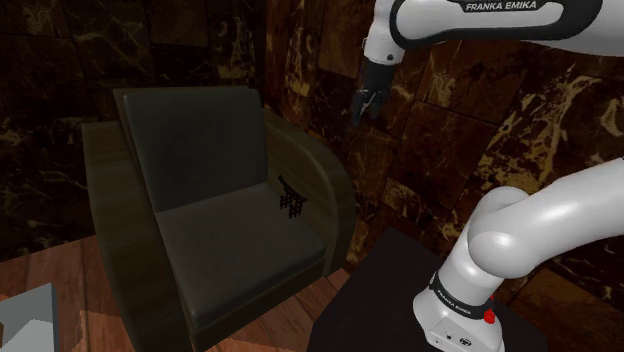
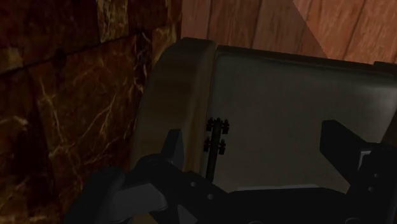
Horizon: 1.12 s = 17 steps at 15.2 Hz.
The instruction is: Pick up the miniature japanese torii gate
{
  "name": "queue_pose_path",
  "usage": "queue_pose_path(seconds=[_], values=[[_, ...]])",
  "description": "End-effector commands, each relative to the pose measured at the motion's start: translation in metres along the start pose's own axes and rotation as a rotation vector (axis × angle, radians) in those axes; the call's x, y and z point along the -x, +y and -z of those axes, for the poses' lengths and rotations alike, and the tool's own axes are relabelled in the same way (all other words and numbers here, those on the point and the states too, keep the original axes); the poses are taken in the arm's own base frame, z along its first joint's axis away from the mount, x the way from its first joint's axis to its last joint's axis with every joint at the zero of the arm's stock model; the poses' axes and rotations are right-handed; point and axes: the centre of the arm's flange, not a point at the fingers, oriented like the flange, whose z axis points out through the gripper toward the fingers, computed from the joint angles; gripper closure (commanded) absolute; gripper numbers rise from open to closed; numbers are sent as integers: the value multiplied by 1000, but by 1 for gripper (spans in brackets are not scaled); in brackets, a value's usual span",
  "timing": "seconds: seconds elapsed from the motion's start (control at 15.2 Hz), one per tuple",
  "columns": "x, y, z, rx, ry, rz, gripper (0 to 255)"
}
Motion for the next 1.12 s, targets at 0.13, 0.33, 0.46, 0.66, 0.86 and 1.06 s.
queue_pose_path(seconds=[0.13,0.33,0.46,0.66,0.86,1.06], values=[[-36,-15,-42,38,-18,-16,0],[-62,-23,-74,66,-32,-29,0],[-79,-27,-95,85,-42,-37,0],[-104,-32,-128,114,-56,-49,0],[-129,-36,-161,143,-71,-62,0],[-153,-39,-195,171,-85,-74,0]])
